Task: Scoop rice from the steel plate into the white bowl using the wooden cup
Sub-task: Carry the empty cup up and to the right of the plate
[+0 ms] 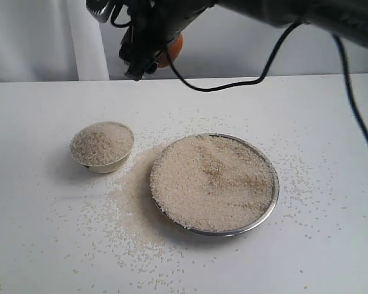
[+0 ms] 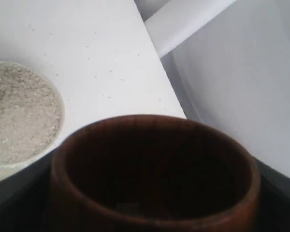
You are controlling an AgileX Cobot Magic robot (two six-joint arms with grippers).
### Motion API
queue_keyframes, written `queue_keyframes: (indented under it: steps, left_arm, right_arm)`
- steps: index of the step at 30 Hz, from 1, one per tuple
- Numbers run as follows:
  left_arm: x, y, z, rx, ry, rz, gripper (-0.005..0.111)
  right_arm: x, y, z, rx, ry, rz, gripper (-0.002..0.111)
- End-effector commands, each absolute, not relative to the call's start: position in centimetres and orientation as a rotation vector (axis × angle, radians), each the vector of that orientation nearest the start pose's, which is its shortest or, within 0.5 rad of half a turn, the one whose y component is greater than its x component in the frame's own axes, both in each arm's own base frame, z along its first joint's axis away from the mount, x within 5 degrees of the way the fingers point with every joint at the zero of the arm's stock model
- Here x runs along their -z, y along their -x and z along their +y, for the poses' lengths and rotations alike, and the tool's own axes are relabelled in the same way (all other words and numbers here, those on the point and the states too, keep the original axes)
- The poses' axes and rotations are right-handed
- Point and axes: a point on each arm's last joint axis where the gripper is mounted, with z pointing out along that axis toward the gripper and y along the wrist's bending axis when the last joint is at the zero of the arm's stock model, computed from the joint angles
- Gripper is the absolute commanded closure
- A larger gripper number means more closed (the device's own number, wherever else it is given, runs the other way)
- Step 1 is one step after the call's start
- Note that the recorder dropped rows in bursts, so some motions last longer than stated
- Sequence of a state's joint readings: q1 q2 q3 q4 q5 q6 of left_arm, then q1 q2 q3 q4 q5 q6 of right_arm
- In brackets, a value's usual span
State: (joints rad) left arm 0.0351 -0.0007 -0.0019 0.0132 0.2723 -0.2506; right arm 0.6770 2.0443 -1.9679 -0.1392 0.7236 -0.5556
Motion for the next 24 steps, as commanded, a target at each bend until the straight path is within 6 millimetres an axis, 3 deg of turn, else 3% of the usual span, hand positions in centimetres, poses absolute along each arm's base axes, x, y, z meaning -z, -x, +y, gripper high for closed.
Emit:
queue_keyframes:
  steps: [1, 7, 13, 19, 24]
  left_arm:
    - [-18.9, -5.5, 0.2, 0.155, 0.242, 1.735, 0.107]
    - [-18.9, -5.5, 0.2, 0.155, 0.242, 1.735, 0.107]
    - [-18.9, -5.5, 0.2, 0.155, 0.242, 1.735, 0.107]
    - [-18.9, -5.5, 0.2, 0.155, 0.242, 1.735, 0.107]
    - [-18.9, -5.5, 0.2, 0.155, 0.242, 1.735, 0.107]
  right_arm:
    - [-34.5, -36.9, 25.9, 0.018, 1.250, 1.829, 0.108]
    - [-35.4, -34.7, 19.3, -0.024, 1.031, 1.823, 0.108]
    - [-34.3, -31.9, 12.0, -0.011, 0.757, 1.835, 0.108]
    - [-30.9, -30.0, 6.6, 0.025, 0.498, 1.908, 0.108]
    - [-27.0, -29.0, 4.9, 0.065, 0.380, 1.959, 0.108]
